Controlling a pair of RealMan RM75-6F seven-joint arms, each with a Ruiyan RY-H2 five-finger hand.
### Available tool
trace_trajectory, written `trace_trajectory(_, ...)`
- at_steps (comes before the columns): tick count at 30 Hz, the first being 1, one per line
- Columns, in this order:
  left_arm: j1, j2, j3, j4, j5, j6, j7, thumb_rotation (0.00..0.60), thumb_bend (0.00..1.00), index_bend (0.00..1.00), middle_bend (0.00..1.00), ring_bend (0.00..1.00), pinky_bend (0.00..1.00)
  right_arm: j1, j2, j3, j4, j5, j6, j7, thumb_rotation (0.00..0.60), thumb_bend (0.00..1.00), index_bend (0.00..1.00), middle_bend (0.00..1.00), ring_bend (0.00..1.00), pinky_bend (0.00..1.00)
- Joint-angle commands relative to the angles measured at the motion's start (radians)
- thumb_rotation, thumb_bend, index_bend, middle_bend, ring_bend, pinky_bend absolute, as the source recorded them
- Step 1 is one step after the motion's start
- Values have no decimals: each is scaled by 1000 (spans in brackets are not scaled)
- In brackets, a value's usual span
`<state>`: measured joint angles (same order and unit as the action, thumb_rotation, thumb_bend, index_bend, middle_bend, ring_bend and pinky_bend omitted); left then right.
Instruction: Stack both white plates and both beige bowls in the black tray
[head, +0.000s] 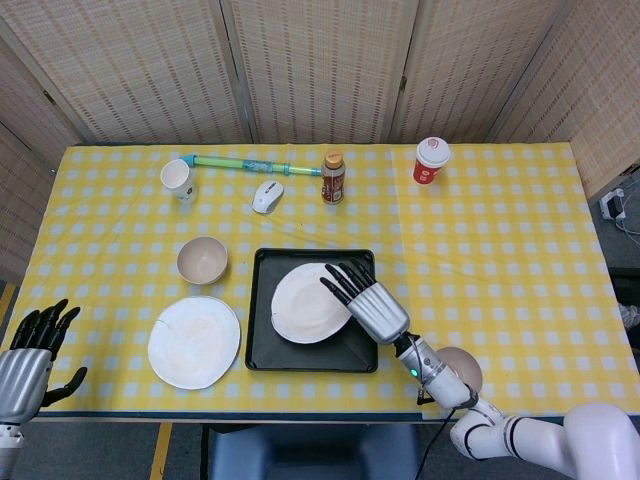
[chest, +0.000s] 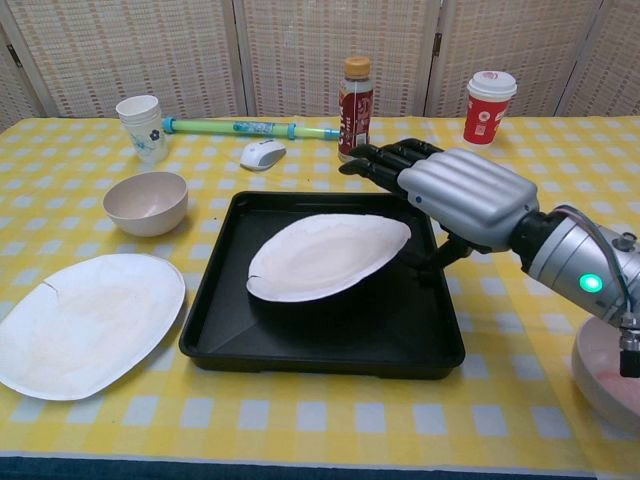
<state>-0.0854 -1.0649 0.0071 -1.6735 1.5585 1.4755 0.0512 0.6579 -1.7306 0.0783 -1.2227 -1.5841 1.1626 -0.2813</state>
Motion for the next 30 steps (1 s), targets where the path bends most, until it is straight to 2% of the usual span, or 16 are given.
trace_trajectory(1, -5, 3, 0, 4, 2, -7, 0, 600, 344, 0, 0, 0, 0, -17, 74, -3, -121, 55, -52, -65, 600, 306, 0, 0, 0, 0)
trace_trajectory(8, -8, 8, -9, 8, -15, -12, -10, 600, 343, 0, 0, 0, 0, -13, 182, 8, -300, 148, -138, -131, 600, 255, 0, 0, 0, 0)
trace_trajectory(12, -5, 10, -6, 10, -8, -5, -17, 600, 343, 0, 0, 0, 0, -45, 228, 1, -377, 126, -85, -63, 600, 253, 0, 0, 0, 0)
trace_trajectory(15, -4, 7, -1, 15, 7, 0, -13, 600, 343, 0, 0, 0, 0, -107, 278, -29, -413, 35, 47, -3, 600, 252, 0, 0, 0, 0)
trace_trajectory(19, -1, -3, 13, 21, 41, 10, 2, 600, 343, 10, 14, 0, 0, -222, 367, -91, -430, -103, 275, 98, 600, 251, 0, 0, 0, 0)
trace_trajectory(23, 7, -20, 21, 27, 55, 22, 42, 600, 342, 39, 34, 0, 0, -367, 450, -149, -419, -185, 523, 241, 600, 250, 0, 0, 0, 0)
trace_trajectory(26, 6, -34, 28, 33, 59, 11, 72, 600, 342, 59, 48, 0, 0, -440, 488, -180, -396, -214, 616, 276, 600, 250, 0, 0, 0, 0)
trace_trajectory(30, 11, -74, 41, 89, 113, 41, 71, 600, 341, 95, 71, 8, 16, -497, 513, -205, -365, -235, 663, 289, 600, 250, 0, 0, 0, 0)
